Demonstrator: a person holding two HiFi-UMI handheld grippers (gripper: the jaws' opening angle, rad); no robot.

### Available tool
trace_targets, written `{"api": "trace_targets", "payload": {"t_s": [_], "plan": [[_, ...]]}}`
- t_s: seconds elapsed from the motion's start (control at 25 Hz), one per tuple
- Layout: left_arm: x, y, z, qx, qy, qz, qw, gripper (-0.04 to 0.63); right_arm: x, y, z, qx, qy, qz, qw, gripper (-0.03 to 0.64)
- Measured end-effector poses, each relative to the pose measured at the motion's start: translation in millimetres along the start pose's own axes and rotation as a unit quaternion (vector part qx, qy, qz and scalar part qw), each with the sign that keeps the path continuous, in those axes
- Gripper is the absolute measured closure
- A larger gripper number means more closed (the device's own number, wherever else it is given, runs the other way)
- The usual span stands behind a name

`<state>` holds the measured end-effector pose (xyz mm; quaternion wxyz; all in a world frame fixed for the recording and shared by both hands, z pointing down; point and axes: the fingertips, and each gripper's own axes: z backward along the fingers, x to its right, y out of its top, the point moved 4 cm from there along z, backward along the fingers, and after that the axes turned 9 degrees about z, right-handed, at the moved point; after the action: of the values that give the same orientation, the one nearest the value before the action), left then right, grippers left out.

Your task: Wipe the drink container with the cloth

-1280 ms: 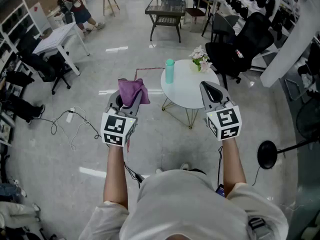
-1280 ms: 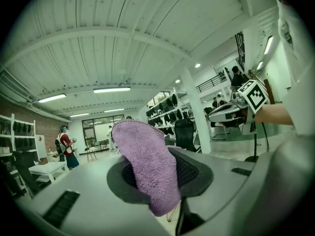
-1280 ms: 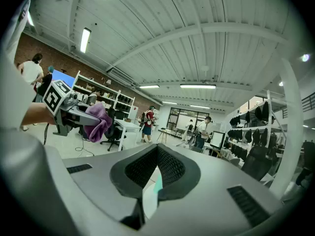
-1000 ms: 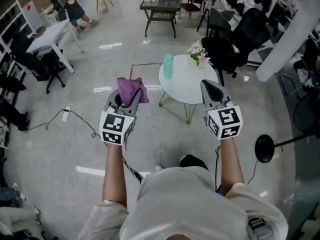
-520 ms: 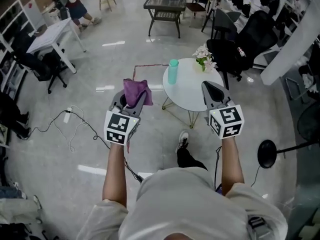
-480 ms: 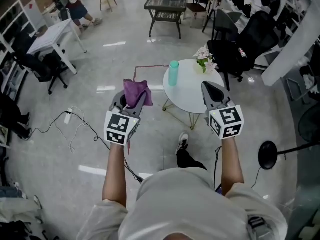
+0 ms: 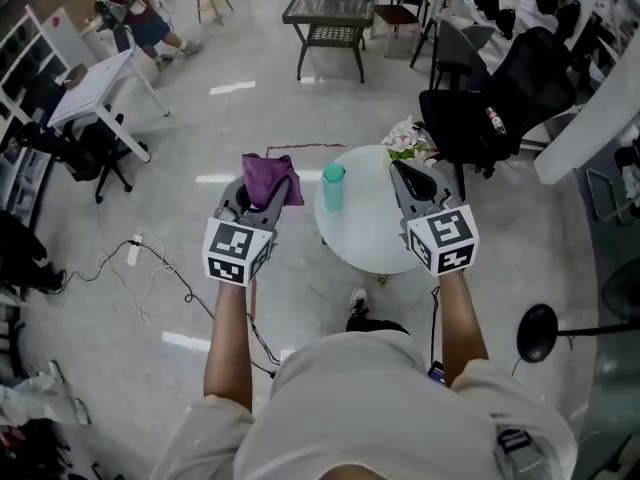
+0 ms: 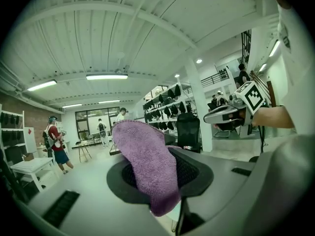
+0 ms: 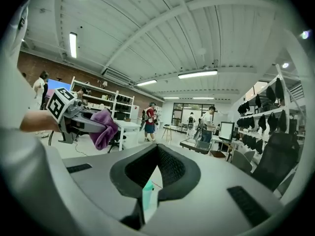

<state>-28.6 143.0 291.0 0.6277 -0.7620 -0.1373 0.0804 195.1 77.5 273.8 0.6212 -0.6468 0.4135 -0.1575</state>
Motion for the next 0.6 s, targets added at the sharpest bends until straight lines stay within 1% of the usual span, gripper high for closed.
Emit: {"api": "trace_targets", "payload": {"t_s": [0.16,0.32,0.44,0.6], "plan": [[-9,9,-62,-0.006,0.004,0.011,0.9999,0.479,47,-13,-39,-0.002,0.024,-0.006,1.000,0.603],[-19,5,-105,-0.028,0.006,0.010,0.9995,0.479,74,-32,-71,-0.017,0.040,-0.008,0.999,0.603],[-31,-4,-128,-0.047,0.004,0.011,0.9988,0.479,79,-46,-92,-0.025,0.056,-0.028,0.998,0.604],[-52,-25,-153,-0.074,-0.011,0.009,0.9971,0.477,62,-64,-119,-0.038,0.073,-0.052,0.995,0.601]]}}
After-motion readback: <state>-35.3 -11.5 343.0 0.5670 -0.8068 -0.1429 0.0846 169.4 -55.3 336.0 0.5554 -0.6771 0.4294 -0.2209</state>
